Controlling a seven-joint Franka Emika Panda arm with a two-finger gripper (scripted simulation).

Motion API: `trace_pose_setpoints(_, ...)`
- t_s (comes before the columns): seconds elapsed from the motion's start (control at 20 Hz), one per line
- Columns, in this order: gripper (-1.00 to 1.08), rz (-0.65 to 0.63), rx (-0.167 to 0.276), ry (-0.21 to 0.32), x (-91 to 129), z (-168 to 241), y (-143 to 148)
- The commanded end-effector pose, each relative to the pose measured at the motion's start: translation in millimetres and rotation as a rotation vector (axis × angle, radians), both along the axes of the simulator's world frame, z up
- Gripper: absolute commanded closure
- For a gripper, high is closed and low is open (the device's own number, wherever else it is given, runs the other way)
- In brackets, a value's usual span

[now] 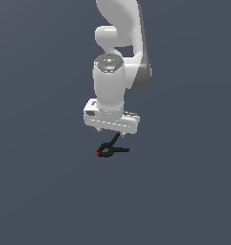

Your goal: Pick up the object and move it to a goal position.

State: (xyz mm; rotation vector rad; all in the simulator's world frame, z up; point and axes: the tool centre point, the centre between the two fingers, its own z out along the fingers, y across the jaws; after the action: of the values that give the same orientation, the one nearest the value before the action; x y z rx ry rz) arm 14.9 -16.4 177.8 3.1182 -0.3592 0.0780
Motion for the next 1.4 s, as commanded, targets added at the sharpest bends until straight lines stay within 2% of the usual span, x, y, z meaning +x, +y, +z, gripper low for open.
trace_pose_setpoints(0.0, -0.92, -0.064, 0.006, 0.004, -0.2, -8.3, 0.2)
trace_pose_setpoints(1.0, -0.92, -0.637, 0.031, 0.035, -6.4, -79.9, -2.3)
trace_pose_setpoints(1.35, -0.92, -0.786, 0.03, 0.041, -9.3, -97.9, -4.1)
